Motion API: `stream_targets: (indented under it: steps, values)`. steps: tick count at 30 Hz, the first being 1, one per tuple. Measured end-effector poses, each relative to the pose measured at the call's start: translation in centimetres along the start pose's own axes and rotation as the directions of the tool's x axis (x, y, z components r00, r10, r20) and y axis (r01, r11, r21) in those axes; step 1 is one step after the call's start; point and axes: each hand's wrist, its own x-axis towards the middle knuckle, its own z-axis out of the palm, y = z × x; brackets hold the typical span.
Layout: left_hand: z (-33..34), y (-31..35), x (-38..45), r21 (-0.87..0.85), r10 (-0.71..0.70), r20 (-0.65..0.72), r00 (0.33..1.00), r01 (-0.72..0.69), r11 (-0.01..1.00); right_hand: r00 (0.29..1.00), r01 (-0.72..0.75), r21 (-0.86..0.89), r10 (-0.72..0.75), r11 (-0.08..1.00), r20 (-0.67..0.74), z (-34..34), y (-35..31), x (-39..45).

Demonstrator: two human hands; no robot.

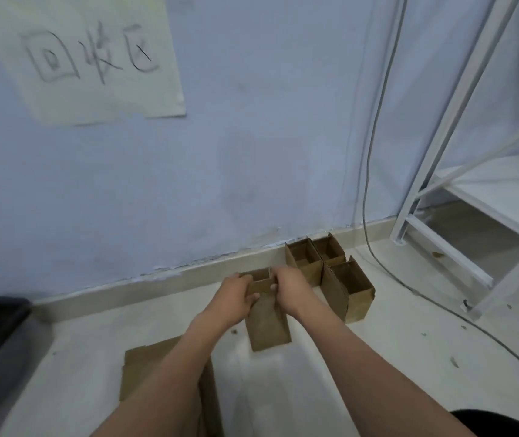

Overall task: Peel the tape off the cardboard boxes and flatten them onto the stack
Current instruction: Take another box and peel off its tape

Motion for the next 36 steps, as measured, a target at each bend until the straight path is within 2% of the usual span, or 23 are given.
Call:
stream_targets:
  steps: [5,8,11,14,16,18,21,25,28,31,33,36]
  values:
    - [-9.3,0.4,-7.4,-0.042,-0.054,-0.025,0.998,0.053,0.998,0.965,0.260,-0.222,-0.248,0.940,0.079,-1.3,-9.3,-5.6]
    - [-13.9,0.8,-12.1,-0.061,-0.106,-0.036,0.994,0.104,0.993,0.927,0.376,-0.250,-0.361,0.892,0.107,-1.3,-13.4,-9.3]
    - [-17.4,1.1,-16.4,0.105,-0.161,-0.106,0.981,0.172,0.980,0.885,0.466,-0.241,-0.446,0.851,0.136,-1.1,-16.6,-12.8]
    - [-19.2,1.0,-19.5,0.203,-0.123,-0.192,0.974,0.162,0.966,0.837,0.546,-0.226,-0.525,0.807,0.153,-0.6,-18.9,-15.3]
    - [-19.8,0.7,-20.8,0.149,-0.142,-0.146,0.979,0.164,0.975,0.814,0.581,-0.213,-0.559,0.785,0.160,0.1,-19.8,-16.2]
    - [-20.0,-0.1,-21.4,0.013,-0.194,-0.067,0.979,0.196,0.981,0.799,0.601,-0.200,-0.581,0.774,0.157,1.0,-19.8,-16.5]
    - [-19.6,-1.5,-21.4,-0.146,-0.283,-0.065,0.957,0.272,0.951,0.802,0.597,-0.124,-0.594,0.793,0.063,2.2,-18.8,-16.1]
    - [-18.9,-2.4,-21.4,-0.392,-0.392,-0.181,0.902,0.300,0.870,0.864,0.502,0.044,-0.499,0.864,-0.073,2.4,-17.2,-15.1]
    - [-18.7,-3.1,-21.1,-0.592,-0.455,-0.232,0.859,0.247,0.767,0.912,0.409,0.129,-0.405,0.903,-0.056,2.6,-15.9,-14.6]
    - [-18.4,-3.1,-20.4,-0.690,-0.498,-0.263,0.827,0.200,0.696,0.943,0.332,0.170,-0.326,0.928,-0.062,2.1,-15.4,-14.3]
    - [-18.2,-2.6,-19.9,-0.765,-0.535,-0.266,0.802,0.162,0.623,0.964,0.261,0.230,-0.265,0.937,-0.014,1.6,-15.4,-14.1]
    - [-18.3,-1.6,-19.9,-0.841,-0.531,-0.211,0.821,0.125,0.527,0.975,0.176,0.341,-0.212,0.923,0.070,1.4,-15.3,-14.4]
